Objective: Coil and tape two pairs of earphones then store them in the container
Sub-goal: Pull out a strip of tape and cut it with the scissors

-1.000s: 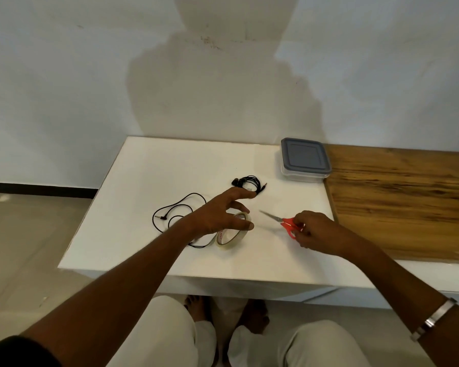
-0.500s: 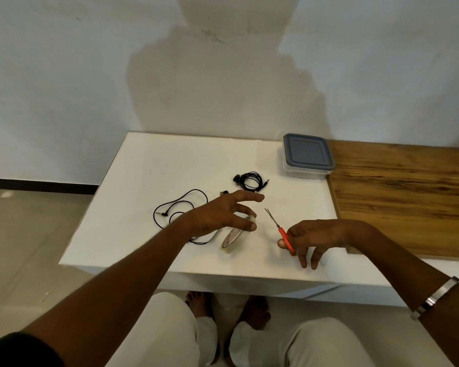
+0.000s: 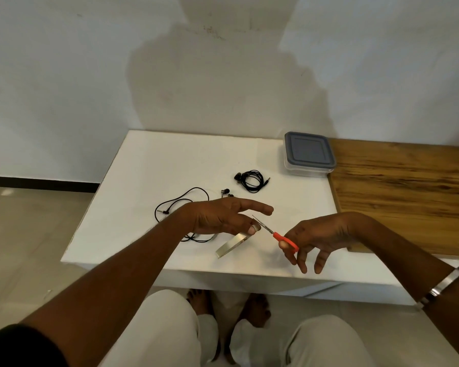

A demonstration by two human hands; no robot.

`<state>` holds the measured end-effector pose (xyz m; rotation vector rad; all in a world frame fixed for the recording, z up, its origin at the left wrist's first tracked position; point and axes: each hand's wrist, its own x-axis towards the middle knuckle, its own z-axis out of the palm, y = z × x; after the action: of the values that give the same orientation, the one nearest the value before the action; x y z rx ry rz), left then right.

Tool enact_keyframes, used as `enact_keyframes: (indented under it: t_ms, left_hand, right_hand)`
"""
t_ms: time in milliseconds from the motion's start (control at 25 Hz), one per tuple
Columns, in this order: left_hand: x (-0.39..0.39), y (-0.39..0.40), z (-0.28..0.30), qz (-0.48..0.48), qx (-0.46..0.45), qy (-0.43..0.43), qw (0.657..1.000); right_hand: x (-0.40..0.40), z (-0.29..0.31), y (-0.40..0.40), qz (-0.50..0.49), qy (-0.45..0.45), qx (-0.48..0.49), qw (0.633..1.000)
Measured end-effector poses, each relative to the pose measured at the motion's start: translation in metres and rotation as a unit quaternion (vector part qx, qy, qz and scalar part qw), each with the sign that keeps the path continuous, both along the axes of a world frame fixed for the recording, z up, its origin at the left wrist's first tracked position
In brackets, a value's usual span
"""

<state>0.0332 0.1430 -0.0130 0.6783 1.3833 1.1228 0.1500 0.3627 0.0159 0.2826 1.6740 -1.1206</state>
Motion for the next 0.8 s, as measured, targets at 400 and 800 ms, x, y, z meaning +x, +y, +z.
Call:
enact_keyframes:
  t_ms: [400, 800]
  left_hand:
    - [0.000, 0.004, 0.003, -0.009, -0.010, -0.006, 1.000]
    - [0.002, 0.005, 0.000, -0.010, -0.023, -0.012, 1.000]
  right_hand:
    - [-0.002, -0.005, 0.004, 0.043, 0.039, 0.029, 0.998]
    - [0.000, -0.014, 0.010, 0.061, 0.070, 0.062, 0.994]
